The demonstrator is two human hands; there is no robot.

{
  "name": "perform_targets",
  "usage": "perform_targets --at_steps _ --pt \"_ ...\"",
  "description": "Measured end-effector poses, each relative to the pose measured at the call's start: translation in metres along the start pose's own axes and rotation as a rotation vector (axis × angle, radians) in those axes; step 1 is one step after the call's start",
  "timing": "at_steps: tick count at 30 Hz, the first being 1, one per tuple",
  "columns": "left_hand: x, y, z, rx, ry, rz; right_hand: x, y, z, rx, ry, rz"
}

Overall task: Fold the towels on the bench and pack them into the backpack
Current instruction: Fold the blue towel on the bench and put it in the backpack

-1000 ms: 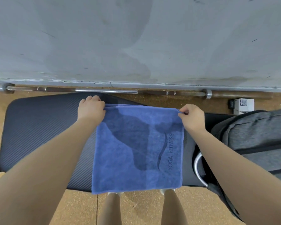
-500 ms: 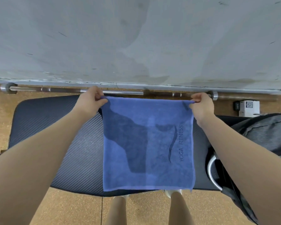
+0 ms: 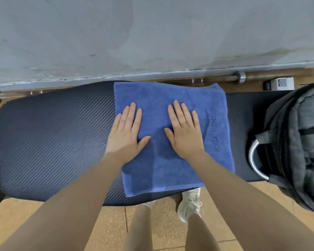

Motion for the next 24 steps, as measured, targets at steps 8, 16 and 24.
perform_targets --at_steps 8,16,24 --pt "-0.02 0.005 0.008 0.069 0.001 -0.06 -0.061 0.015 0.122 -0.018 -0.276 -0.227" --pt "-0.081 0.009 0.097 0.074 -0.097 0.061 -0.122 0.041 0.155 0.422 -0.687 -0.174" --pt "-0.126 -0.007 0.114 0.033 0.229 -0.188 -0.159 0.009 0.149 0.614 -0.803 -0.222"
Point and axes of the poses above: each hand's wrist, its own x-axis towards the middle knuckle, its own y-axis out of the back of the hand, z = x × y, the point moved 6 cm from there along x, towards the middle knuckle, and after that the axes turned 10 degrees about -y, right-handed, at the moved point
